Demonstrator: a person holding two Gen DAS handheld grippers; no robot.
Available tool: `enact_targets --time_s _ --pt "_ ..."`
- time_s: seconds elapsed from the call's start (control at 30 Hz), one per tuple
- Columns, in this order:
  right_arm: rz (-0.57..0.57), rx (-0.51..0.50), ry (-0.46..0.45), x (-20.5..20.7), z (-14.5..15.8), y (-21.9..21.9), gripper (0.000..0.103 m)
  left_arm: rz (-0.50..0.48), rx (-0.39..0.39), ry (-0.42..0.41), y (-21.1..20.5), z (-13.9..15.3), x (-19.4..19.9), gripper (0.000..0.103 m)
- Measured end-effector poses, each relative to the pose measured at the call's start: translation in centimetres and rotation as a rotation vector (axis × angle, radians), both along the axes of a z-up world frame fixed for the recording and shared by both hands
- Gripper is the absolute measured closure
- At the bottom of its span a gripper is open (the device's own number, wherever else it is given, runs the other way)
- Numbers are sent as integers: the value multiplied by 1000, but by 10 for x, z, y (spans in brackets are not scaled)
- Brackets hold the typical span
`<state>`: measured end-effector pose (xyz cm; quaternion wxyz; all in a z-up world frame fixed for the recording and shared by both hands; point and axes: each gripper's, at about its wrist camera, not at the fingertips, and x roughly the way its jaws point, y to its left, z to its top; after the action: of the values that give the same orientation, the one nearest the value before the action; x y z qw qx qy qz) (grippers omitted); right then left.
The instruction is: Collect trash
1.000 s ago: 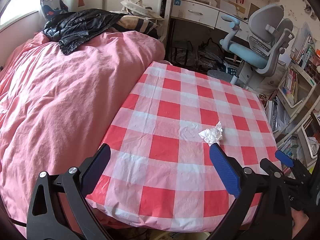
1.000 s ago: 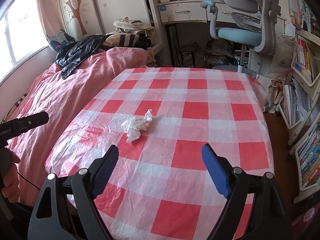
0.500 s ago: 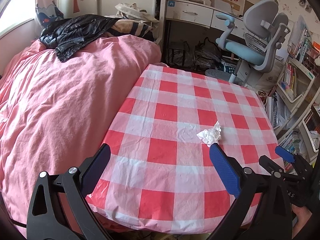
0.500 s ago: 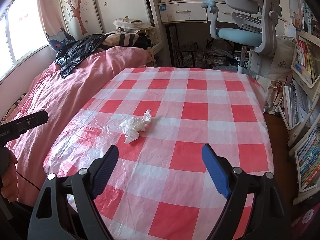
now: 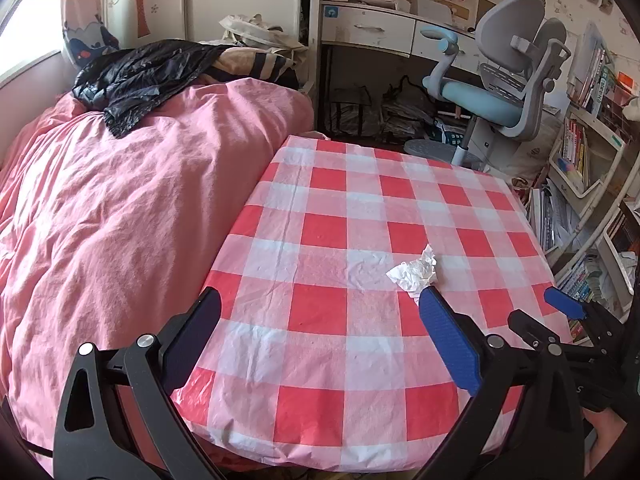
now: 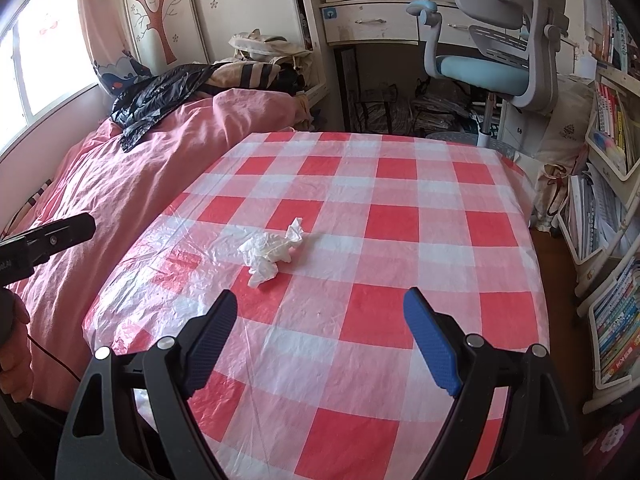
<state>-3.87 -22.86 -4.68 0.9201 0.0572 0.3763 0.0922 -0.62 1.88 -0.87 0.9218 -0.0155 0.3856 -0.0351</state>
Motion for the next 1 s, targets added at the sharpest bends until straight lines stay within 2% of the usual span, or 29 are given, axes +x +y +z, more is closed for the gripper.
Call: enact_targets --time_s 1.0 --pt "22 -40 6 1 -3 5 21 26 -7 19 3 -3 5 7"
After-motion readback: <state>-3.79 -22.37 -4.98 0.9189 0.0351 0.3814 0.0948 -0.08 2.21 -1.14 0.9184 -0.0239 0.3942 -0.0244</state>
